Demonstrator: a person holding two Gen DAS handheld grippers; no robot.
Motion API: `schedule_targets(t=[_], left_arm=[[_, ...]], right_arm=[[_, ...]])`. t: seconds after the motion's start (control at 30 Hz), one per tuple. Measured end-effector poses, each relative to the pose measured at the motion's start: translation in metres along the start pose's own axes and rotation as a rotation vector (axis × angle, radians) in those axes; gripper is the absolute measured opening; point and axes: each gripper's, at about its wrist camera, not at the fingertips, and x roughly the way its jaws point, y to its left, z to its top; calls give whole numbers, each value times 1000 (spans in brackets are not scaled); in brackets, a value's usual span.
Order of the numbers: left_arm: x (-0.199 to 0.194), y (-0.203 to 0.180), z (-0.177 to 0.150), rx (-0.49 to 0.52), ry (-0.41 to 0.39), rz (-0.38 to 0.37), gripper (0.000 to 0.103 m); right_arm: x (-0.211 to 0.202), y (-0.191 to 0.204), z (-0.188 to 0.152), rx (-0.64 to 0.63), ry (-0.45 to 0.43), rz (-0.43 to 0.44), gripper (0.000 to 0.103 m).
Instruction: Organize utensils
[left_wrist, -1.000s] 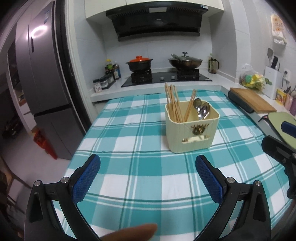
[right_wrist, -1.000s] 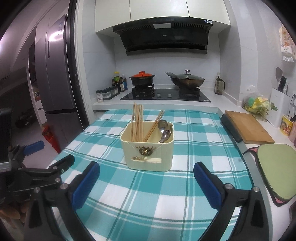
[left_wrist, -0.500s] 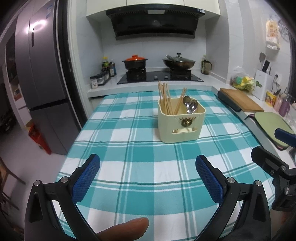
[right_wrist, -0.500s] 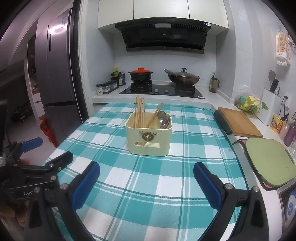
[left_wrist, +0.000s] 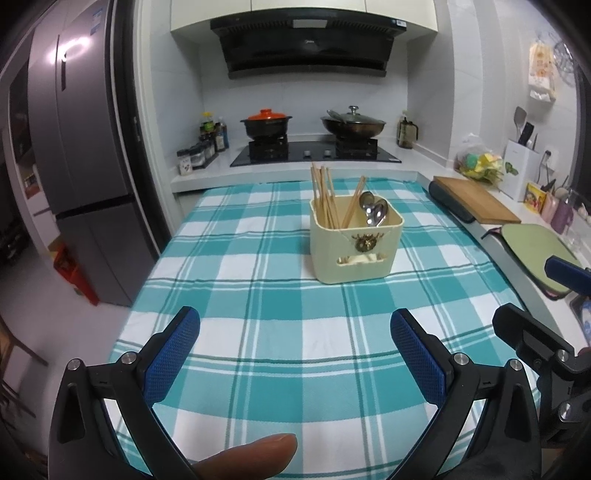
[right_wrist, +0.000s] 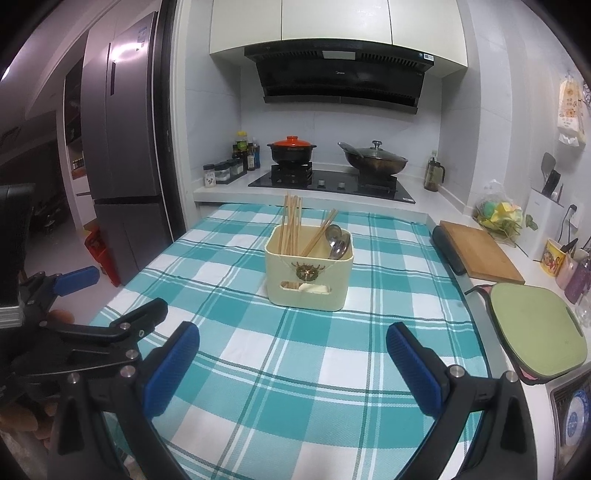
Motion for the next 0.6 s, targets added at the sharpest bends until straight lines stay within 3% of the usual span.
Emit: schedule_targets(t=[0.6], left_arm=[[-7, 0, 0, 12, -7, 20, 103]], right_arm=[[-3, -2, 1, -1, -8, 7, 103]])
